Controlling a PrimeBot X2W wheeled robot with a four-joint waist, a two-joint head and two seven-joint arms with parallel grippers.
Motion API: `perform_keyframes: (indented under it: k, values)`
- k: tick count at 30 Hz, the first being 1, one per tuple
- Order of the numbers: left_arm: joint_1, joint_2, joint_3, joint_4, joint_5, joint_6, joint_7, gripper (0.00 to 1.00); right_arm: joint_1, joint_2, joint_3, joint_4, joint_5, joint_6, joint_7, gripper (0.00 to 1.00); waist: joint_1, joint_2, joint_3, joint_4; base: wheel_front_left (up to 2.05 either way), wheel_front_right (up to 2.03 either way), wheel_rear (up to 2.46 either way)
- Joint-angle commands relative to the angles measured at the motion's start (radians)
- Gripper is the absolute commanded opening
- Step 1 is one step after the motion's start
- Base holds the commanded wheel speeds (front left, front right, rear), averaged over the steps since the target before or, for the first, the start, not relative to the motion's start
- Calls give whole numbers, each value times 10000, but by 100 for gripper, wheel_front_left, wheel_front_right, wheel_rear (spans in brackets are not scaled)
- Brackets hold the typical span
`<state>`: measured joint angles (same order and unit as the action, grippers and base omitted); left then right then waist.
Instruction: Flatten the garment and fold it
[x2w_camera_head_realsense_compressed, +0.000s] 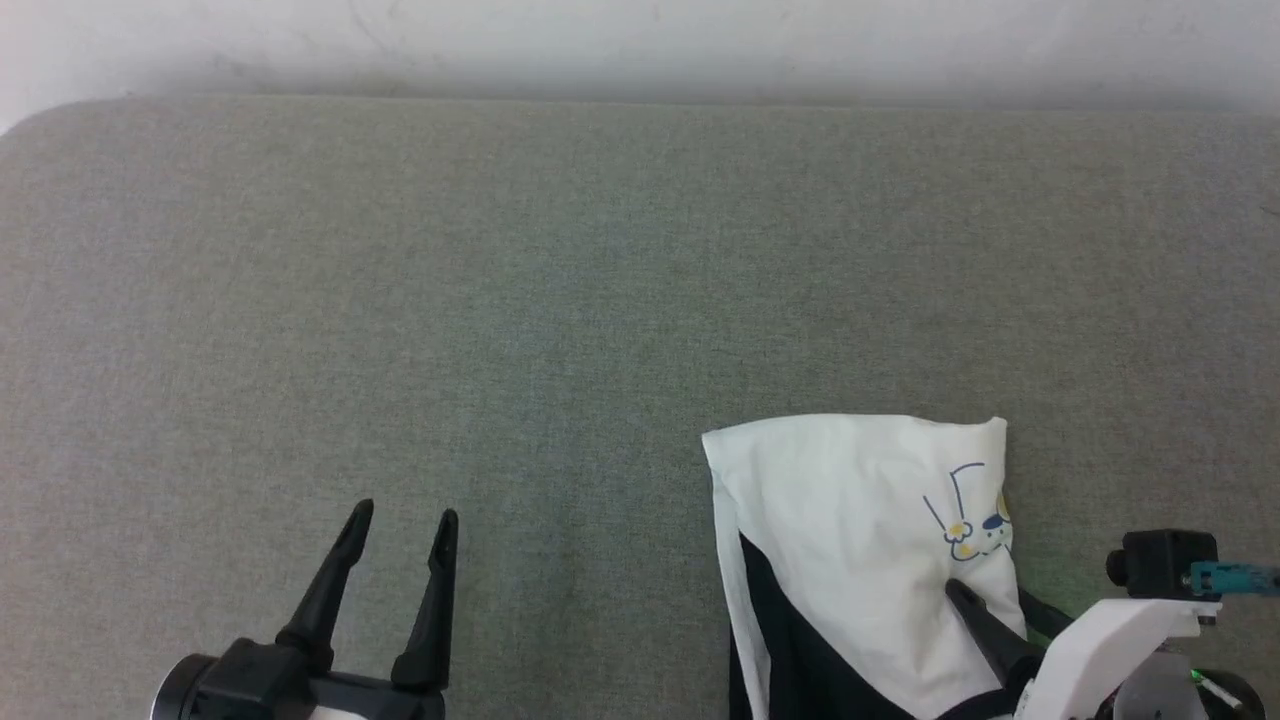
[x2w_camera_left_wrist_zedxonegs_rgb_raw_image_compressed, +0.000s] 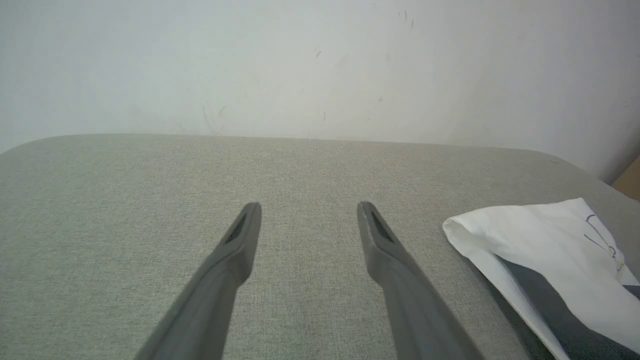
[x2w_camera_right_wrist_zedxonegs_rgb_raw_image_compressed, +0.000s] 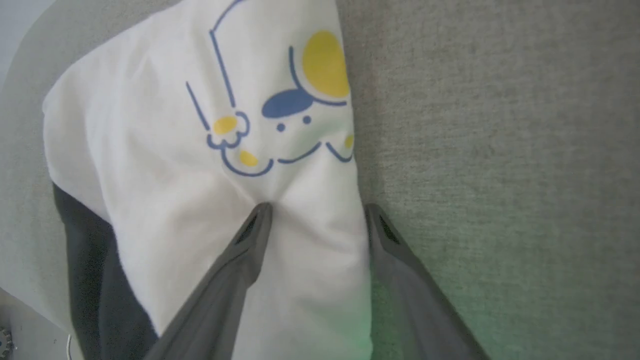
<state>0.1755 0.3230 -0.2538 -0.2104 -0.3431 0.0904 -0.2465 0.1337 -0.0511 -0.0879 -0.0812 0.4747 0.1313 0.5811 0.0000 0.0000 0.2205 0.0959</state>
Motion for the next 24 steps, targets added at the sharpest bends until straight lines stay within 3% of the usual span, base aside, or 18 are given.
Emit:
perform_keyframes:
  k: [1, 5, 6, 7, 8, 19, 24]
  values:
    - [-214, 56, 24, -55, 49, 29, 0, 100, -169, 8, 32, 97, -73, -6, 64, 100, 0, 0, 91, 77, 0, 0, 0]
    - [-289, 54, -30, -69, 33, 20, 31, 100, -431, 8, 81, 549, -130, -6, 241, 100, 0, 0, 201, 155, 0, 0, 0]
    - [-315, 52, -44, -65, 30, 17, 35, 100, -510, 8, 87, 672, -160, -6, 260, 90, 0, 0, 221, 164, 0, 0, 0]
    - [-340, 51, -52, -59, 26, 16, 37, 100, -604, 8, 70, 798, -159, -6, 239, 42, 0, 0, 239, 164, 0, 0, 0]
    - [-364, 48, -58, -53, 23, 17, 36, 100, -703, 8, 44, 916, -204, -6, 190, 0, 0, 0, 250, 158, 0, 0, 0]
    - [-567, 63, -79, -146, 74, 35, -12, 100, -1890, -2, -113, 354, -1112, -6, -102, 0, 0, 0, 300, -356, 0, 0, 0]
    - [-695, 218, -48, -233, 135, 17, 40, 100, -2635, -520, -185, 21, -1454, -6, 333, 0, 0, 0, 477, -784, 0, 0, 0]
